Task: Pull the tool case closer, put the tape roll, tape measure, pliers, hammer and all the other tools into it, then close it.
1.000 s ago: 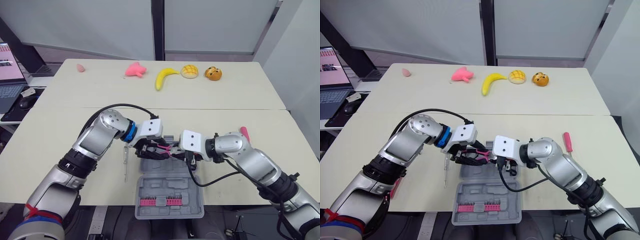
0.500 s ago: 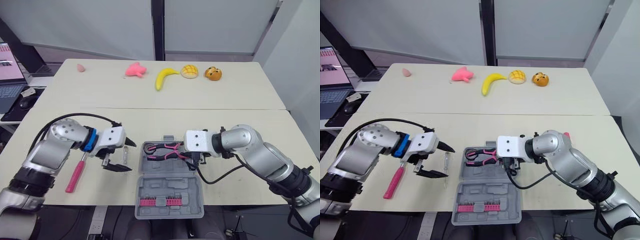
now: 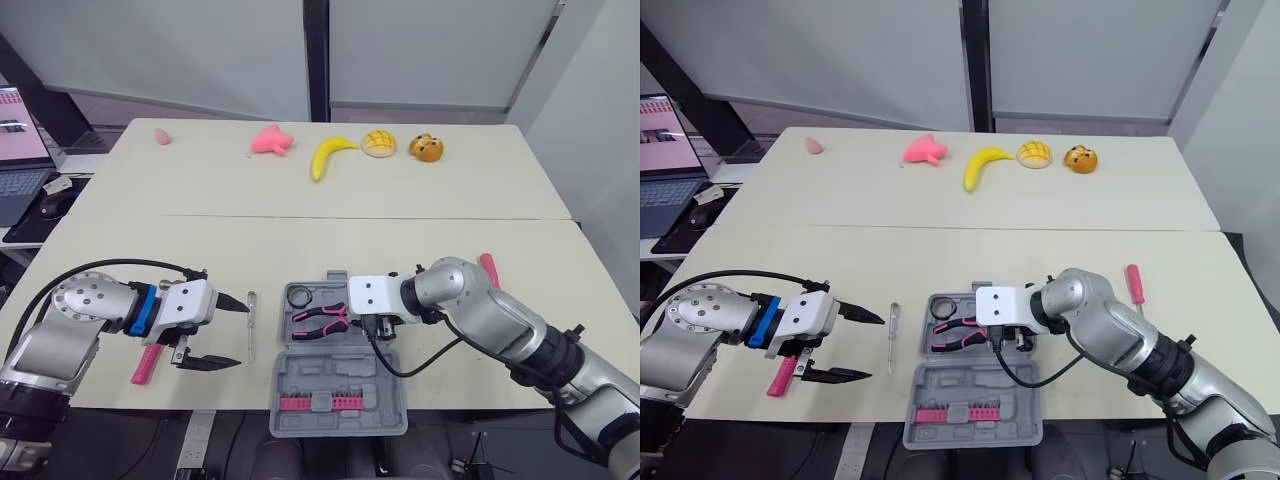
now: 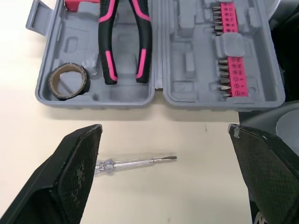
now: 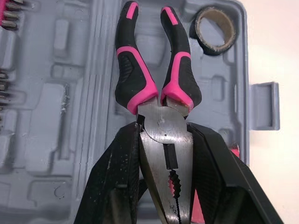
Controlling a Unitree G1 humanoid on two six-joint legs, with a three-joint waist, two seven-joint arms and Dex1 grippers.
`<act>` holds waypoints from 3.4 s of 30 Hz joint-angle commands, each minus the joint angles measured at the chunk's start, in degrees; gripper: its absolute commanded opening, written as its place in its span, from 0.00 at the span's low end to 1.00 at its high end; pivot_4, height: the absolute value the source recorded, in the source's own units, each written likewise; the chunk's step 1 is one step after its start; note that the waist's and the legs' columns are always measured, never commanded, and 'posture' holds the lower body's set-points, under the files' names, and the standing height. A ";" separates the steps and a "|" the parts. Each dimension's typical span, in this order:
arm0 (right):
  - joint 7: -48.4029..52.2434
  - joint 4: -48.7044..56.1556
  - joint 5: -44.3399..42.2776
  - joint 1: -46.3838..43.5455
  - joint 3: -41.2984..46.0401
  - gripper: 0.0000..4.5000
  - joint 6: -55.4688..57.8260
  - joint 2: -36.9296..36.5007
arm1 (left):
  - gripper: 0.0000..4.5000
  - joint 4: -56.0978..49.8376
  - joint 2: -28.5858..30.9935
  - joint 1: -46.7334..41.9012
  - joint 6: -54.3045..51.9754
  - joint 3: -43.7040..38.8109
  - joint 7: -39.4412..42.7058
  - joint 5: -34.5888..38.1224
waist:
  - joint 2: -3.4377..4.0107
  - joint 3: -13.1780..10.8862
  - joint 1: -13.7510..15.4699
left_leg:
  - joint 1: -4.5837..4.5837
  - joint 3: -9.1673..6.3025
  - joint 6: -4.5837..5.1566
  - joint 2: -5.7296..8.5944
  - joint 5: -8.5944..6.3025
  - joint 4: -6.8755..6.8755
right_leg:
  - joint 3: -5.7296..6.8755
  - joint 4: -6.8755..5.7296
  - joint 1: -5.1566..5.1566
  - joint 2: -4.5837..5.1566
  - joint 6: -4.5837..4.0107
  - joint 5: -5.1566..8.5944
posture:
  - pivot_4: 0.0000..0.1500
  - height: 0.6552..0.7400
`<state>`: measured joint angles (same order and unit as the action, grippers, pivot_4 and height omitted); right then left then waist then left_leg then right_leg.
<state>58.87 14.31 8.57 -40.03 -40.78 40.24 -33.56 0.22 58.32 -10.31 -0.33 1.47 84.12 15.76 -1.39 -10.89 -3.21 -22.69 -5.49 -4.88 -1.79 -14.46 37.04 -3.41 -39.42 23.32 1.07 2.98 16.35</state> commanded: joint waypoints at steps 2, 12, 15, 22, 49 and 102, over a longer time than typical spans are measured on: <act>-0.59 -0.74 1.84 -0.68 -0.11 0.28 -2.00 1.35 | 1.00 -1.94 -0.30 0.63 1.65 -2.97 0.05 2.87 | 0.00 0.00 -0.04 | 0.01 -0.02 0.00 0.00 0.00 0.00 | 0.02 -0.02 0.00 -0.01 0.00 0.00 | 1.00 0.83; -0.79 -3.02 2.96 0.17 0.16 0.28 -2.27 4.14 | 1.00 -2.51 -1.24 0.75 1.59 -3.53 -0.19 4.93 | 0.00 0.00 -0.09 | 0.10 -0.02 0.00 0.00 0.00 0.00 | 0.01 -0.21 0.01 -0.02 -0.04 0.02 | 1.00 0.83; -0.84 -3.65 3.03 0.39 0.20 0.28 -2.27 4.59 | 1.00 -2.23 -1.49 0.61 2.07 -3.11 -0.37 4.59 | 0.00 0.00 -0.09 | 0.12 -0.02 0.00 0.00 0.00 0.00 | 0.01 -0.23 0.01 -0.02 -0.05 0.03 | 1.00 0.83; -0.90 -5.26 3.74 0.79 -0.03 0.28 -2.78 5.97 | 1.00 -2.24 -2.39 0.03 2.28 -2.26 -0.89 3.87 | 0.00 0.00 -0.10 | 0.13 -0.02 0.00 0.00 0.00 0.00 | 0.01 -0.26 0.01 -0.02 -0.05 0.03 | 1.00 0.83; 0.30 -7.20 -2.88 -2.01 7.48 0.50 -8.22 11.62 | 1.00 -3.76 -4.68 -1.29 -0.01 -2.15 -4.26 2.43 | 0.00 0.00 -0.27 | 0.21 -0.04 0.00 -0.01 0.01 -0.02 | 0.01 -0.41 0.01 -0.04 -0.10 0.06 | 1.00 0.83; 4.72 14.94 -17.75 25.90 35.56 0.00 -12.24 -13.08 | 0.53 -1.17 -2.51 7.39 -5.41 -7.54 -7.42 1.75 | 0.03 0.02 0.41 | 0.35 0.12 0.00 -0.01 0.00 -0.09 | -0.14 -0.29 -0.08 -0.03 -0.13 0.10 | 1.00 0.83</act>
<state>63.22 27.05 -8.38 -14.07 -6.45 28.78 -46.38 -0.13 55.15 -2.62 -6.78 -5.82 76.76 17.55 -1.36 -10.87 -2.80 -22.34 -5.36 -4.88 -1.80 -14.46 36.96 -3.56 -39.71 23.24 1.03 2.84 16.45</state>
